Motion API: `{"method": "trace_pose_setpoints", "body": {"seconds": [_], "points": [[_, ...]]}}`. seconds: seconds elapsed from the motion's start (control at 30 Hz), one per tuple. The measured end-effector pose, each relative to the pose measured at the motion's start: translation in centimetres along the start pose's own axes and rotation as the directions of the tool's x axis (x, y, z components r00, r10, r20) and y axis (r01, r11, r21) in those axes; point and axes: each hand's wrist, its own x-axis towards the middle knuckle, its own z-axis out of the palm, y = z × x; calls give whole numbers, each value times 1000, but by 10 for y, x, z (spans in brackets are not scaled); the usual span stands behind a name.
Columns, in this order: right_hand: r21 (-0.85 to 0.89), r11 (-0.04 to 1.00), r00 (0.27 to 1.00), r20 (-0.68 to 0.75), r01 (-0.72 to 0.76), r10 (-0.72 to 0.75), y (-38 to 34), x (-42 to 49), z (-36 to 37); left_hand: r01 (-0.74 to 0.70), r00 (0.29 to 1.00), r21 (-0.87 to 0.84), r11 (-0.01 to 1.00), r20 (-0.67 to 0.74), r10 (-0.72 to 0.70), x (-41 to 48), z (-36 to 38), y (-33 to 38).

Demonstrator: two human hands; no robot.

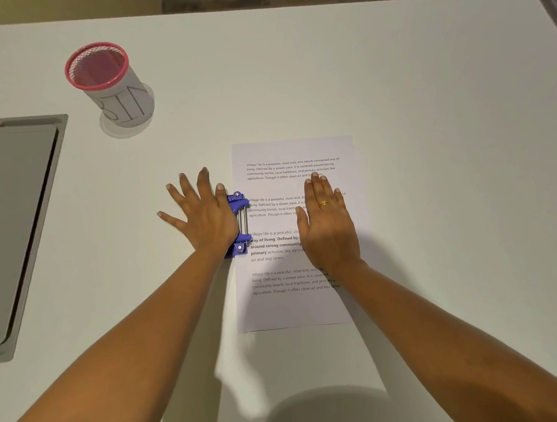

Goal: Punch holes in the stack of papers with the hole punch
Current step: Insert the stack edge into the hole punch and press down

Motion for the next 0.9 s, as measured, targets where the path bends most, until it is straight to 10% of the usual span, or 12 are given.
{"method": "trace_pose_setpoints", "body": {"seconds": [0.9], "points": [[-43,998,993,-112,35,-39,2,-2,4,-42,998,62,997,-35,44,-4,-7,5]]}}
